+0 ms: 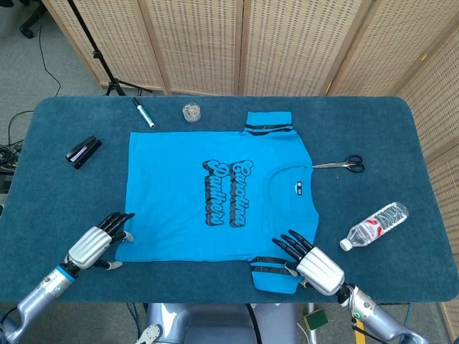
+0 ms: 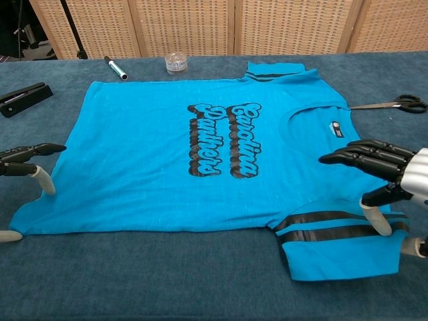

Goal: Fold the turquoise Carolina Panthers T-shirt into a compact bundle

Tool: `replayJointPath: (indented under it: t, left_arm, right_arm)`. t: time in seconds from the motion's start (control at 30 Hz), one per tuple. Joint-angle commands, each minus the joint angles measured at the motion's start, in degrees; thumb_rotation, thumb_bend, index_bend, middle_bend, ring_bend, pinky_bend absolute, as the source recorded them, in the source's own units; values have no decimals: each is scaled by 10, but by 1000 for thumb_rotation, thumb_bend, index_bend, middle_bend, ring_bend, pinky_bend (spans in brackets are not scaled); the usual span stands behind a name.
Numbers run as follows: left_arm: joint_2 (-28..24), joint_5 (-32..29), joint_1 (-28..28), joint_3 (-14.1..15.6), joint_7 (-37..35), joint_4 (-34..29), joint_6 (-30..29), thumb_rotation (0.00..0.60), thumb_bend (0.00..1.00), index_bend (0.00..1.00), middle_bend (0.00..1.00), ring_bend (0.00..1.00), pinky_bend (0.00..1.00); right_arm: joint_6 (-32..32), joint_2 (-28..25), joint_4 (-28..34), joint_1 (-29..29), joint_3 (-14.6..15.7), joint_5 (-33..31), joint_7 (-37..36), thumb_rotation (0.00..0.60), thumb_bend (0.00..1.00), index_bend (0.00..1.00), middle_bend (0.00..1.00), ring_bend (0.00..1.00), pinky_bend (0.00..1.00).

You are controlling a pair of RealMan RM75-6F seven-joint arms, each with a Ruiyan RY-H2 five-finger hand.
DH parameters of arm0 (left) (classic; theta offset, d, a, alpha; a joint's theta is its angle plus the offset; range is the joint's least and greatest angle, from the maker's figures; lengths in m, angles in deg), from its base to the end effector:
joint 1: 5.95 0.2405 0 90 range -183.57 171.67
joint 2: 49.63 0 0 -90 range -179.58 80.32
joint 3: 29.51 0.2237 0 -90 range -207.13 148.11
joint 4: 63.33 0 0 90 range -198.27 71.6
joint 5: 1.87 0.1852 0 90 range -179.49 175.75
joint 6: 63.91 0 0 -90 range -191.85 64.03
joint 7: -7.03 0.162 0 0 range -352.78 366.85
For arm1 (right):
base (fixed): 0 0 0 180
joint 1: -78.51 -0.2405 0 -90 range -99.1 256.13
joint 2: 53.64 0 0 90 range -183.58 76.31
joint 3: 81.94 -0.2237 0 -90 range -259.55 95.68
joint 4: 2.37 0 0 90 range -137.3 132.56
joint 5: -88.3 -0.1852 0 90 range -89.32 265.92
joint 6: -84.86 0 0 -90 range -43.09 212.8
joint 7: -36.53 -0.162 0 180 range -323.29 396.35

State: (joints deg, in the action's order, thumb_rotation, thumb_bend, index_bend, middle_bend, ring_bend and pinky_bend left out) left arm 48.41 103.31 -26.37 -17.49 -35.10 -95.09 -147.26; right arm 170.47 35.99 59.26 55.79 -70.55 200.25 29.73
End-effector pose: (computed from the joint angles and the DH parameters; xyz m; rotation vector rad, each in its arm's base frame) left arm -0.2827 0.2355 0.0174 -2.0127 -1.0646 -1.1275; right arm -0.2040 -0.2013 0.0141 2.1645 -0.6169 1.2034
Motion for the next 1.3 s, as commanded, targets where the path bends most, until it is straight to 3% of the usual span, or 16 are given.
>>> replayJointPath:
  t: [0.03,0.47,0.8,0.97,1.3]
  left_arm:
    - [3,-2,0,1,0,5,1,600,77,412,0,0,0]
    - [4,-10,-6,6,-1,2,16,600,437,463,0,0,0]
    - [0,-14,-7,8,-1,-4,14,600,548,478,0,0,0]
    - [-3,-18,-9,5,-6,-9,11,600,558,488,0,0,0]
    - [-3,-27,-10,1,-8,-17,12,600,567,742,0,0,0]
  right_arm:
    - [0,0,0,0,0,0,0,600,466,672,64,0,0]
    - [1,-2,2,0,0,-1,-1,600,466,672,64,0,0]
    - [0,-1,1,0,0,-1,0,600,466,672,64,0,0]
    - [-2,-1,1,-1,1,-1,1,600,466,672,64,0,0]
    - [-2,0,-1,-1,-1,-3,-2,600,466,672,64,0,0]
